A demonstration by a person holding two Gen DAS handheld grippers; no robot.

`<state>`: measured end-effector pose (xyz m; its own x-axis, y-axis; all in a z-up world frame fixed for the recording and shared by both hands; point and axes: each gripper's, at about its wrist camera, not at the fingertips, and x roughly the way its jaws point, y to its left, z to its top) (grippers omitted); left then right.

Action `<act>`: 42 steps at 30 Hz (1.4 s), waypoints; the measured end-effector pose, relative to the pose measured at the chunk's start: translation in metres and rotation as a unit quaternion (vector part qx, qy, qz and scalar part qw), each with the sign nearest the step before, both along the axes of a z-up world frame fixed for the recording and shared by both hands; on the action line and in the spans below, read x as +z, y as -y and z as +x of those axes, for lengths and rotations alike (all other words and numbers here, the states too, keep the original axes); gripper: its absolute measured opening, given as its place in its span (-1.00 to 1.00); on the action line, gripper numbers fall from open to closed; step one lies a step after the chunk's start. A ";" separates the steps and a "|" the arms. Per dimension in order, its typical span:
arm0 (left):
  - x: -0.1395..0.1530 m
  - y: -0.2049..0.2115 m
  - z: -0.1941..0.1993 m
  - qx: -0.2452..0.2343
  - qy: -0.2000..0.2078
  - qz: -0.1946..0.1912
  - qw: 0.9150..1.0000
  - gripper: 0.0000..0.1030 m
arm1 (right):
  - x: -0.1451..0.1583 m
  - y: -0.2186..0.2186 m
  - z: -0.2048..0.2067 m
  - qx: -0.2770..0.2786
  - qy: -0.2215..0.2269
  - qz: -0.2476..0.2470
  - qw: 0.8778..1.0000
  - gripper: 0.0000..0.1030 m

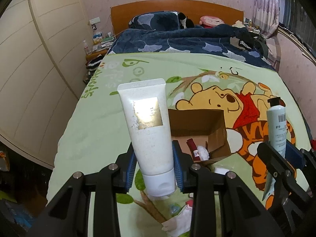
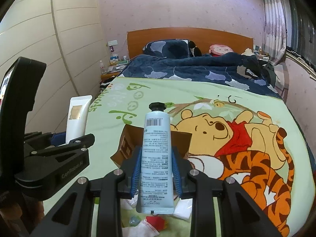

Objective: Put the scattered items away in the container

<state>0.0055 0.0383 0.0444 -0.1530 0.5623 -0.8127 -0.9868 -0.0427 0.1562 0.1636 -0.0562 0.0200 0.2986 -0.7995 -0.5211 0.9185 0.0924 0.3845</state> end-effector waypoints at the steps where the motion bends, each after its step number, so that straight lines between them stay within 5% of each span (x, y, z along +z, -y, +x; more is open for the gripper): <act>1: 0.000 -0.001 0.000 -0.001 0.000 0.000 1.000 -0.34 | 0.000 0.000 0.000 0.001 0.000 0.000 1.000 -0.44; 13: -0.012 -0.010 0.001 -0.006 0.001 -0.020 1.000 -0.34 | -0.005 0.009 0.003 0.014 0.003 0.011 1.000 -0.44; 42: -0.091 -0.079 -0.009 0.005 -0.003 -0.123 0.992 -0.34 | -0.040 0.086 0.025 0.072 0.006 0.076 0.994 -0.44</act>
